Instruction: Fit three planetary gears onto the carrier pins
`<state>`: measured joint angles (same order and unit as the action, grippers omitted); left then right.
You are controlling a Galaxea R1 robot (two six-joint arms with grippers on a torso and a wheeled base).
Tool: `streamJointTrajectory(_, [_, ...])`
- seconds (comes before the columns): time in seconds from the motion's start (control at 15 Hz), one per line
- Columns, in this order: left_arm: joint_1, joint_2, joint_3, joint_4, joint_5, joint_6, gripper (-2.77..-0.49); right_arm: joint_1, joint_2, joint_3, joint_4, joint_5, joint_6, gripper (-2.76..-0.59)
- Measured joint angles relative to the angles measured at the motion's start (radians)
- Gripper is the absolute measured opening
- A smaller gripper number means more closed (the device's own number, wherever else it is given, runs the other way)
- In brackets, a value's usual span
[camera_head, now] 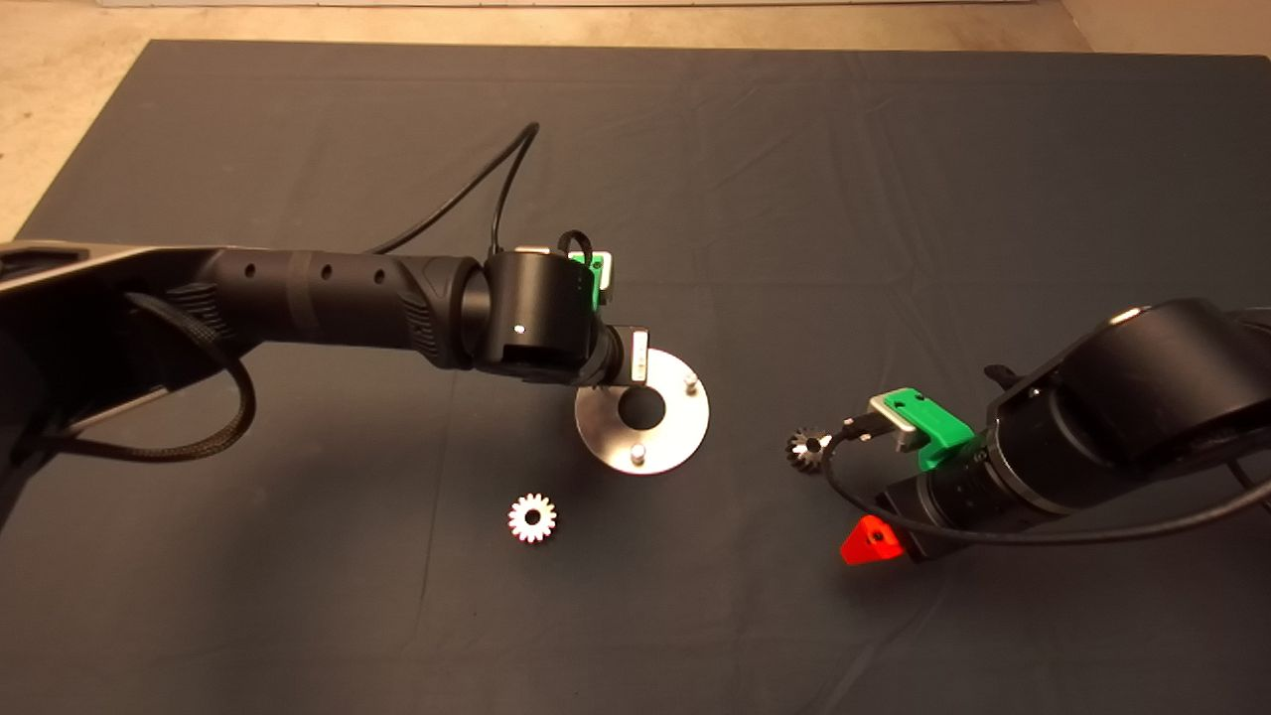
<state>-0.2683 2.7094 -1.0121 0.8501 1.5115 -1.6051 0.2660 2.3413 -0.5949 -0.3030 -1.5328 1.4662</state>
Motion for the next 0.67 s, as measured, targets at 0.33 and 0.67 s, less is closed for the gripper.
streamJointTrajectory(0.33, [0.0,-0.001,-0.001,0.0,-0.002,0.025,-2.32,0.0,0.0,0.0,0.0,0.0,0.0,-0.6])
streamJointTrajectory(0.67, [0.008,-0.001,-0.003,0.0,-0.001,0.031,-2.32,0.0,0.0,0.0,0.0,0.0,0.0,-0.6])
